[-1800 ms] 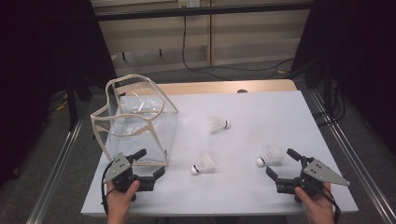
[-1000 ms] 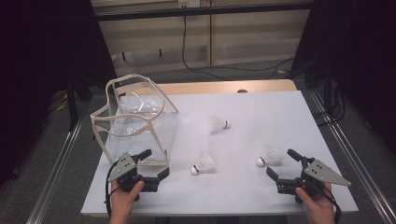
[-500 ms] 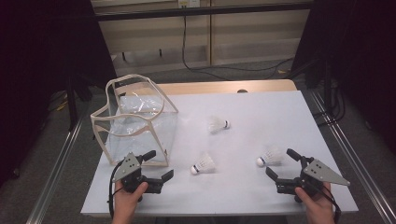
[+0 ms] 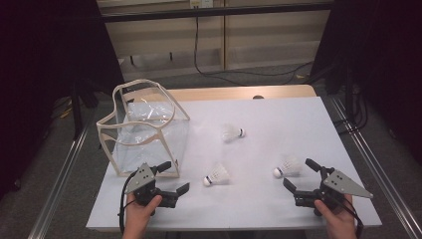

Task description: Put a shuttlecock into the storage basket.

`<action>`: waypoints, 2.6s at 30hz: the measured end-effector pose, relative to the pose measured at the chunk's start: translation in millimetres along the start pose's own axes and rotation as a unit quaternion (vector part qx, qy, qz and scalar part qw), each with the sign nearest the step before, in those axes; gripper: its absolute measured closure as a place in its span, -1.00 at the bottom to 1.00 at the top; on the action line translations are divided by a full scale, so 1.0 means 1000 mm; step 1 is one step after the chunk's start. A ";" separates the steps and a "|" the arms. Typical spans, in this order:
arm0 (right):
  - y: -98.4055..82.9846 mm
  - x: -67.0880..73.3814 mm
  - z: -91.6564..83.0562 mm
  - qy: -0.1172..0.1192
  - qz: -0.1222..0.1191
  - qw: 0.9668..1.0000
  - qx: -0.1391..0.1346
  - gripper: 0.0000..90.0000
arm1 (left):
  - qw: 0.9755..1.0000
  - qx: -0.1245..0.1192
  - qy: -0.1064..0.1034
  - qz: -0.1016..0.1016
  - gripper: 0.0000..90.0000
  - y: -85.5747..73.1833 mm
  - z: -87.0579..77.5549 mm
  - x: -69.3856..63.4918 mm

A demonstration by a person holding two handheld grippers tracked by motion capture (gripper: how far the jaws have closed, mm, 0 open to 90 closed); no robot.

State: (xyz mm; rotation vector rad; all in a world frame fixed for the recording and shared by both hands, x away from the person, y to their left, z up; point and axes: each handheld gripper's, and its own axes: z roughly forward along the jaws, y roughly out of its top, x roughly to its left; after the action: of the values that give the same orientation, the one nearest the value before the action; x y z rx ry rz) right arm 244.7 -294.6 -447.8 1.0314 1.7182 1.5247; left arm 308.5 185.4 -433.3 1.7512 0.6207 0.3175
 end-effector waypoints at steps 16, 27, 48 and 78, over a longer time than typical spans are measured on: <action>0.000 0.000 0.000 0.001 -0.002 1.000 0.000 -1.00 | 1.000 0.009 -0.011 -0.004 -0.96 0.000 0.004 -0.003; 0.000 0.000 0.000 0.001 -0.003 1.000 0.000 -1.00 | 1.000 0.014 -0.018 -0.003 -0.95 0.001 0.008 -0.005; 0.000 0.001 0.001 0.002 -0.003 1.000 0.002 -0.99 | 0.999 0.027 -0.027 0.003 -0.95 0.002 0.016 -0.008; 0.000 0.001 0.001 0.003 -0.004 1.000 0.003 -0.99 | 0.998 0.049 -0.040 0.003 -0.95 0.002 0.028 -0.011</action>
State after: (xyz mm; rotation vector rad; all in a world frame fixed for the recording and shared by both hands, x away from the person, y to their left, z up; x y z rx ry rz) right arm 245.0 -293.4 -447.8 1.0228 1.7287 1.5199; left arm 313.9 156.4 -437.6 1.8499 0.5809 0.2231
